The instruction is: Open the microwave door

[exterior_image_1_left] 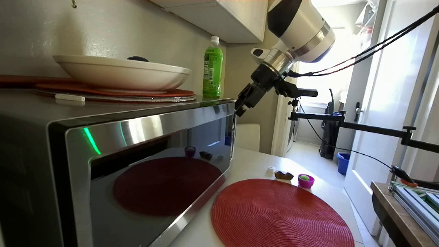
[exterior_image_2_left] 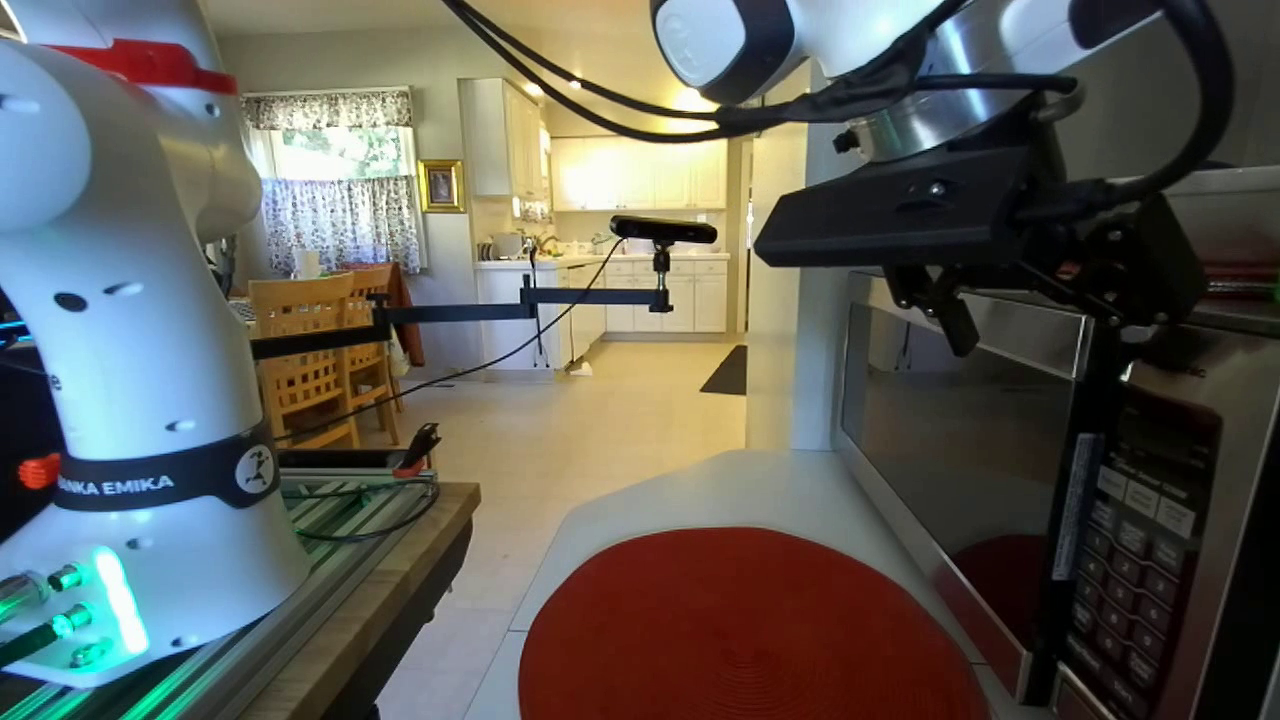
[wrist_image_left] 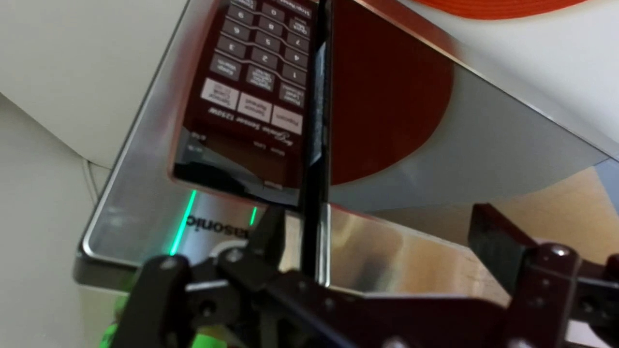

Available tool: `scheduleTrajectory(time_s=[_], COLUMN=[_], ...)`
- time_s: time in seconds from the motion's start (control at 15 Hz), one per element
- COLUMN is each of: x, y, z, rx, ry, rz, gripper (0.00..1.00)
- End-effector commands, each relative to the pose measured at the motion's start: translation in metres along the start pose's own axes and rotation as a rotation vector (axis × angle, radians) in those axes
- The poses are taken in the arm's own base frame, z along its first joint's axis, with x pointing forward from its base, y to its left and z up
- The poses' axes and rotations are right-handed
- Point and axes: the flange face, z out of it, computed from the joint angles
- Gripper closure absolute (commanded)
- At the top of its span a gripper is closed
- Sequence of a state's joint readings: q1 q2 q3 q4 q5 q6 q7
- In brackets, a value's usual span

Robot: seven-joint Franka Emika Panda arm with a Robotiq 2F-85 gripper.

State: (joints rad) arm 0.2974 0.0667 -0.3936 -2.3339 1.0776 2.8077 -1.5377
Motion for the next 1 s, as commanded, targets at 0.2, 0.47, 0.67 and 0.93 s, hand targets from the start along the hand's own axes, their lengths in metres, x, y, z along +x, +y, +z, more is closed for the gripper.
scheduleTrajectory(time_s=[0.2,0.47,0.67,0.93], x=[0.004,0.006,0.009,0.005], y=[0.006,-0.002,-0.007,-0.013], z=[0.012,0.014,0.015,0.014], rx=[0.033,0.095,0.109,0.122], ry=[0.052,0.069,0.075,0.052], rz=[-0.05,-0.085,-0.113,-0.129], gripper=[0.0,0.0,0.0,0.0])
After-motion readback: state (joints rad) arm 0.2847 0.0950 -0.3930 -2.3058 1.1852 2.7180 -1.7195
